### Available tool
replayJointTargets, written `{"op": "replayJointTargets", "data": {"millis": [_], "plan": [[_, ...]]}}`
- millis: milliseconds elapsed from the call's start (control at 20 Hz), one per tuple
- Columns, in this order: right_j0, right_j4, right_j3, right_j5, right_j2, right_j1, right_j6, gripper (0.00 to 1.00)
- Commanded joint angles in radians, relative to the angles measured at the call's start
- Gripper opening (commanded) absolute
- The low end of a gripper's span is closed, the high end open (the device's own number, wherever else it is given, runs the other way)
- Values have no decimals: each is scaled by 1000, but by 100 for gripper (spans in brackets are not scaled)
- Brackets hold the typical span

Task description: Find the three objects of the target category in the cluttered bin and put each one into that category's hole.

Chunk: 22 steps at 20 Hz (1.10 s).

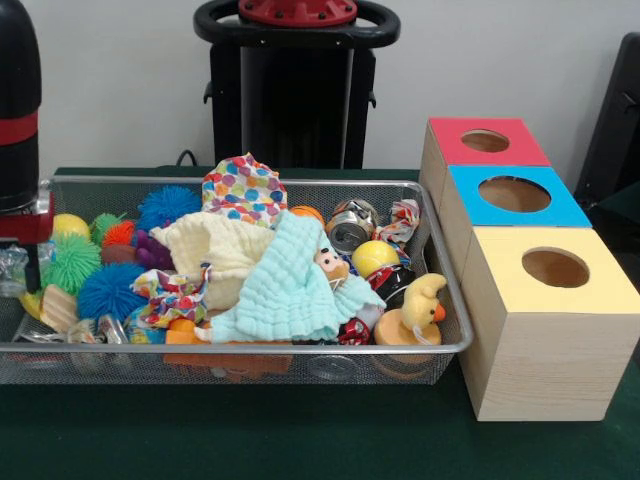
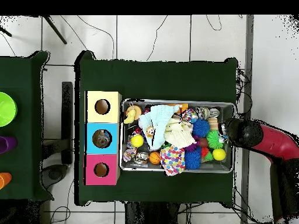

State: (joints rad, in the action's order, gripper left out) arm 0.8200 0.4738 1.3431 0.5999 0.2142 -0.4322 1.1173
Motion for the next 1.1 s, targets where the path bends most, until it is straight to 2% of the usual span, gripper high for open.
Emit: {"op": "replayJointTargets", "data": {"millis": [50,450,1100], "plan": [[-32,-36,95,142,-22,-98,77,0],[-68,-78,91,133,-41,-86,138,0],[-123,-142,142,71,-101,-108,207,0]]}}
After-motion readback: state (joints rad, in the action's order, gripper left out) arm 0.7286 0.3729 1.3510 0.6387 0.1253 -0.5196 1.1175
